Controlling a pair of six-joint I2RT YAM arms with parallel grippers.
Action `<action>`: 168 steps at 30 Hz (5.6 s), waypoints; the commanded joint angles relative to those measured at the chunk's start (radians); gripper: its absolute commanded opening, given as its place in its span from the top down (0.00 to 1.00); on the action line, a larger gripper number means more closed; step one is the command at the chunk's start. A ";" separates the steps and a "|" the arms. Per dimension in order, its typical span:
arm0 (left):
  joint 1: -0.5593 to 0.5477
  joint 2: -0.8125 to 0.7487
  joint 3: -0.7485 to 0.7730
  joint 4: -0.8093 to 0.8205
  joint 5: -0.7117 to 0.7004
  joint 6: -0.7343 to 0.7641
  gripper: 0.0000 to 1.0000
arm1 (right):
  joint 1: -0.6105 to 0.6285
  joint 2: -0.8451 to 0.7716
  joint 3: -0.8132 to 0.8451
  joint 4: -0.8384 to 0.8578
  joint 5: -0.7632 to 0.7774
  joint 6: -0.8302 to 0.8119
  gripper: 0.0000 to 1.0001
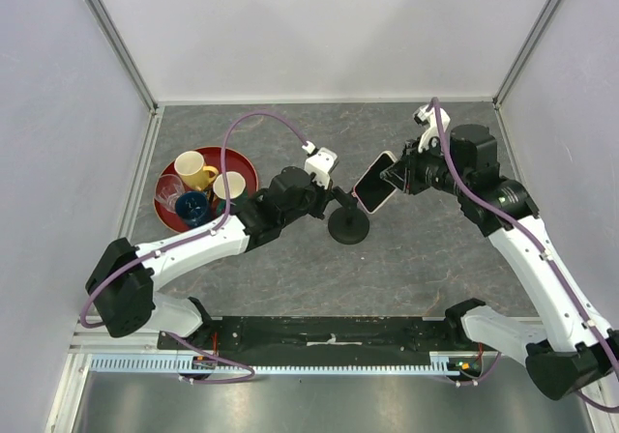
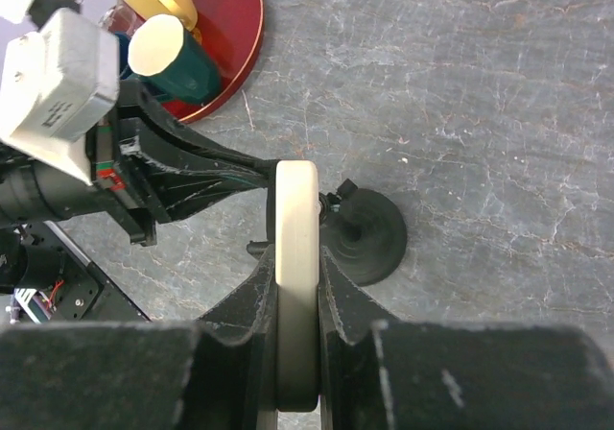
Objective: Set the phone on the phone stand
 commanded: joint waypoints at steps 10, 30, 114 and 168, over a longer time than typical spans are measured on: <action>-0.032 -0.069 -0.020 0.121 -0.145 0.116 0.98 | 0.199 0.026 0.148 -0.006 0.162 0.037 1.00; -0.034 -0.116 -0.024 0.076 -0.060 0.060 0.98 | 0.263 -0.005 0.033 0.033 0.213 -0.008 1.00; 0.164 -0.133 -0.231 0.332 0.398 0.208 0.64 | 0.270 -0.161 0.165 -0.038 0.012 -0.285 1.00; 0.284 -0.053 -0.144 0.231 0.870 0.333 0.98 | 0.290 0.339 0.197 -0.051 -0.600 -1.170 1.00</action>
